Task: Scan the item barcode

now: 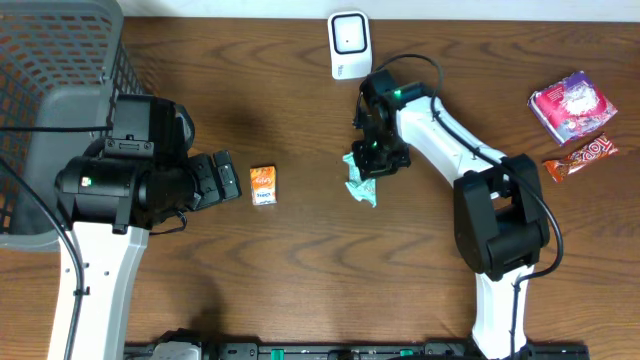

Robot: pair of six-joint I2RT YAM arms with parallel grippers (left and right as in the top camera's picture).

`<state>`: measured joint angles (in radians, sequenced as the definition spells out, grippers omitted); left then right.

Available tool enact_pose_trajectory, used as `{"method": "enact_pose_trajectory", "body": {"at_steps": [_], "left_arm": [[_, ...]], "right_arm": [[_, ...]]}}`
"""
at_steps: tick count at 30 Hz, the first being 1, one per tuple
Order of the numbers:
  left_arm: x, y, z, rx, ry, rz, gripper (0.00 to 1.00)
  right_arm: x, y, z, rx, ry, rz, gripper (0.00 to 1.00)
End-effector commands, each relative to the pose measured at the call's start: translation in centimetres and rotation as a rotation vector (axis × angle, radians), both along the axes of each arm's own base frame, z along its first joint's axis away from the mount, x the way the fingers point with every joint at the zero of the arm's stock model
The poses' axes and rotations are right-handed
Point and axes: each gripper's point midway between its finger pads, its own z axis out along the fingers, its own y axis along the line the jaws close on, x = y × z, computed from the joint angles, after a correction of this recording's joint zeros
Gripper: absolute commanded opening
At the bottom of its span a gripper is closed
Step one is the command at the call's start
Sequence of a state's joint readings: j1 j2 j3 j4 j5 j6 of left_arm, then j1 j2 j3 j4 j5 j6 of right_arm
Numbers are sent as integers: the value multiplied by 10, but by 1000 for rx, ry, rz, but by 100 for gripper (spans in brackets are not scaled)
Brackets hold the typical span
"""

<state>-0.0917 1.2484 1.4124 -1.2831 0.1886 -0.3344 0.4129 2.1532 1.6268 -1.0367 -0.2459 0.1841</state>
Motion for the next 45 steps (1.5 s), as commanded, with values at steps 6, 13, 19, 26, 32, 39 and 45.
{"method": "enact_pose_trajectory", "body": {"at_steps": [6, 13, 19, 26, 32, 39, 45], "left_arm": [[-1, 1, 0, 5, 0, -15, 98], [-1, 1, 0, 5, 0, -15, 98], [-1, 1, 0, 5, 0, -15, 98], [-1, 1, 0, 6, 0, -15, 98], [-1, 1, 0, 5, 0, -15, 98], [-1, 1, 0, 5, 0, -15, 98], [-1, 1, 0, 5, 0, -15, 98]], "right_arm": [[20, 24, 16, 49, -62, -55, 1], [57, 23, 66, 13, -204, -78, 1], [82, -5, 84, -153, -328, -157, 1], [152, 22, 128, -17, -643, -184, 1], [198, 39, 148, 59, -853, -177, 1], [212, 55, 117, 109, -844, -168, 2], [193, 81, 84, 191, -691, -246, 23]]}}
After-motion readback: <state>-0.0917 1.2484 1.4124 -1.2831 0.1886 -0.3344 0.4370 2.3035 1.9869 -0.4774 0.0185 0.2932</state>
